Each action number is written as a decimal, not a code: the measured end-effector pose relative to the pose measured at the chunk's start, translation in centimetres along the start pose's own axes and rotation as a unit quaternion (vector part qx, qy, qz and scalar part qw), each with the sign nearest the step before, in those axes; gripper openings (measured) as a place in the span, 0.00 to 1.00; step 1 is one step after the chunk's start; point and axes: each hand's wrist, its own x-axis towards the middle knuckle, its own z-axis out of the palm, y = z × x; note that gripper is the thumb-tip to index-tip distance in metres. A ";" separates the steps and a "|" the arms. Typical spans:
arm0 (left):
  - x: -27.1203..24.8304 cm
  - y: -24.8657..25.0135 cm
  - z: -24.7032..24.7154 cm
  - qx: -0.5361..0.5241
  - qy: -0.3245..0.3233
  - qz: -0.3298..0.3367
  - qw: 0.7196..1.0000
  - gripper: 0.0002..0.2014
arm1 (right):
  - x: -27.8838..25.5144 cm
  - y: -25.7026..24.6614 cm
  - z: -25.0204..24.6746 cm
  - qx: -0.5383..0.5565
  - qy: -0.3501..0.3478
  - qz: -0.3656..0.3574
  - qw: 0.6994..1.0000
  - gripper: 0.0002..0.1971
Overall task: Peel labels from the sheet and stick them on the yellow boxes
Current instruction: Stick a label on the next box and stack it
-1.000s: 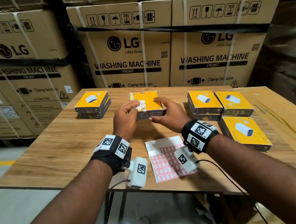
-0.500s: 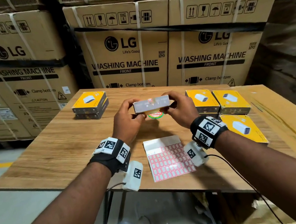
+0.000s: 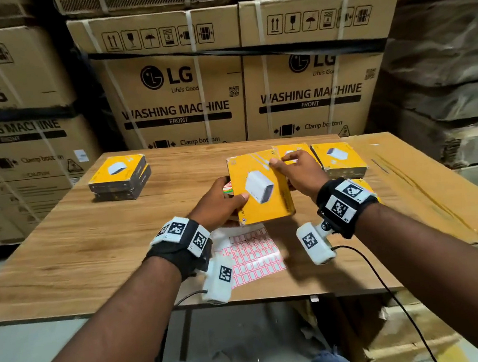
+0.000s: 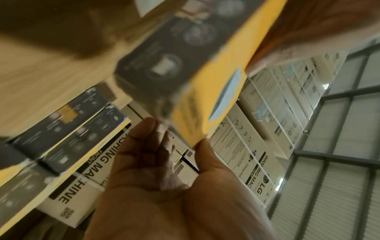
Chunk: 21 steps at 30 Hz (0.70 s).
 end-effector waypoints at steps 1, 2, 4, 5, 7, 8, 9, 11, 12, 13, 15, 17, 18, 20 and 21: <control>0.4 0.0 0.8 -0.011 0.009 -0.009 1.000 0.26 | -0.2 0.5 -0.8 -0.021 0.003 0.009 1.000 0.23; 0.7 0.0 1.7 -0.021 0.021 -0.019 0.999 0.27 | -0.4 0.8 -1.4 -0.046 -0.007 0.014 0.999 0.24; 1.4 0.2 3.4 -0.046 0.034 -0.034 0.998 0.27 | -1.2 1.5 -3.0 -0.091 -0.043 0.023 0.995 0.31; 1.8 0.3 4.2 -0.068 0.035 -0.040 0.996 0.26 | -1.7 1.7 -3.8 -0.112 -0.060 0.021 0.992 0.35; 2.6 0.3 6.1 -0.083 0.027 -0.045 0.995 0.23 | -3.1 1.8 -5.6 -0.145 -0.080 0.008 0.986 0.41; 3.0 0.3 6.9 -0.072 0.018 -0.043 0.996 0.23 | -3.6 2.0 -6.5 -0.156 -0.086 0.006 0.984 0.42; 3.2 0.5 8.0 -0.053 0.002 -0.043 0.998 0.21 | -4.1 2.4 -7.7 -0.163 -0.092 0.007 0.982 0.45; 3.4 0.9 10.2 -0.020 -0.024 -0.036 0.999 0.17 | -4.6 3.3 -9.9 -0.179 -0.109 0.012 0.978 0.51; 3.4 1.3 11.3 -0.014 -0.028 -0.034 0.999 0.16 | -5.0 3.5 -10.9 -0.192 -0.122 0.011 0.974 0.53; 3.5 1.5 12.2 -0.006 -0.026 -0.033 0.999 0.17 | -5.2 3.8 -11.8 -0.213 -0.131 0.010 0.968 0.54; 3.8 2.2 14.4 0.019 -0.027 -0.020 0.999 0.17 | -5.5 4.5 -13.5 -0.257 -0.125 0.004 0.958 0.52; 4.1 2.7 16.1 0.040 -0.031 -0.005 0.999 0.12 | -5.6 5.1 -14.8 -0.281 -0.094 0.002 0.955 0.50; 4.4 2.9 16.9 0.052 -0.025 0.003 0.998 0.13 | -5.6 5.5 -15.3 -0.290 -0.080 0.002 0.954 0.49; 4.9 3.1 18.3 0.087 -0.015 0.018 0.996 0.16 | -5.5 6.2 -16.4 -0.302 -0.065 0.007 0.951 0.48; 5.1 3.2 18.9 0.103 -0.014 0.026 0.994 0.18 | -5.5 6.5 -16.9 -0.308 -0.060 0.009 0.949 0.48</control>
